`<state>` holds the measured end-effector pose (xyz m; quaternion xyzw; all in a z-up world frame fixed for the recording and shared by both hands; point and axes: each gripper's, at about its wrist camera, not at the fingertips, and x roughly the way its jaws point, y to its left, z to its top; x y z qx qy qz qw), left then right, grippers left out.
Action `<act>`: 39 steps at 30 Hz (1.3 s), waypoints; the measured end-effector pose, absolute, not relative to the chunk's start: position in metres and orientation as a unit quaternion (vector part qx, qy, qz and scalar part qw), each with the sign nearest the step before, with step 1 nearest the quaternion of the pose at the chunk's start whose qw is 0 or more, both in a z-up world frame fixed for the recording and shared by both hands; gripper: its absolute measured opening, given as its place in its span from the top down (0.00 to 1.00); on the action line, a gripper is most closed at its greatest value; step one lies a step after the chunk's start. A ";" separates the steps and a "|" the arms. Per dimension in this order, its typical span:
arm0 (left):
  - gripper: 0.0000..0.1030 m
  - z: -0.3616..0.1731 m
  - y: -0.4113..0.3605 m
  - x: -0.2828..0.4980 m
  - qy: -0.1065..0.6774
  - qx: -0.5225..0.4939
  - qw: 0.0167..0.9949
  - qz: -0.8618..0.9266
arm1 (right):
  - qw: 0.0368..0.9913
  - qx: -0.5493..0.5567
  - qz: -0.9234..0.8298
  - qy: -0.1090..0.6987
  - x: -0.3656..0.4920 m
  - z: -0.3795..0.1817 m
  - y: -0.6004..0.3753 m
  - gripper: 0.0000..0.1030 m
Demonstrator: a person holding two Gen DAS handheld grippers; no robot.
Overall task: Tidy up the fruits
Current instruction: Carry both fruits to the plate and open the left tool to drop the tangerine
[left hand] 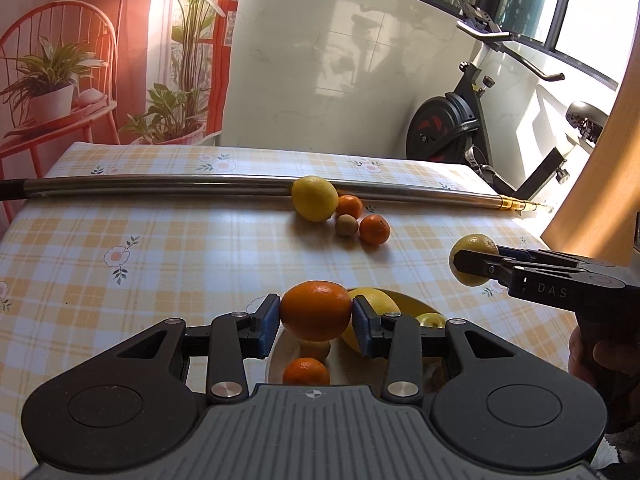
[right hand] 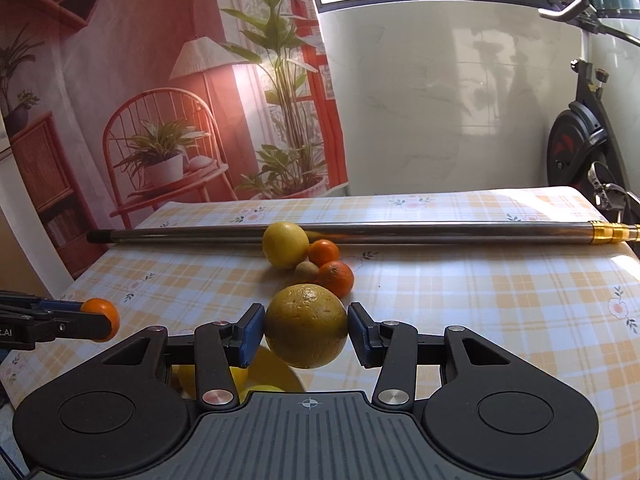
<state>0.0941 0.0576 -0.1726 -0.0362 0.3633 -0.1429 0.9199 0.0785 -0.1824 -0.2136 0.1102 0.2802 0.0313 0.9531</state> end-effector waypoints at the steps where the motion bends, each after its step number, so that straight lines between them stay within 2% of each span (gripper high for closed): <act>1: 0.60 -0.174 0.057 0.089 0.368 -0.035 0.917 -0.147 | 0.953 0.110 0.033 0.281 0.075 -0.213 -0.180 0.59; 12: 0.60 -0.193 0.046 0.059 0.429 -0.014 0.885 -0.179 | 0.944 0.107 0.058 0.308 0.025 -0.221 -0.152 0.59; 24: 0.60 -0.223 0.037 0.067 0.481 0.006 0.858 -0.179 | 0.933 0.115 0.074 0.333 0.028 -0.239 -0.150 0.59; 39: 0.59 -0.228 0.034 0.079 0.447 0.058 0.879 -0.152 | 0.931 0.106 0.086 0.338 0.032 -0.240 -0.142 0.59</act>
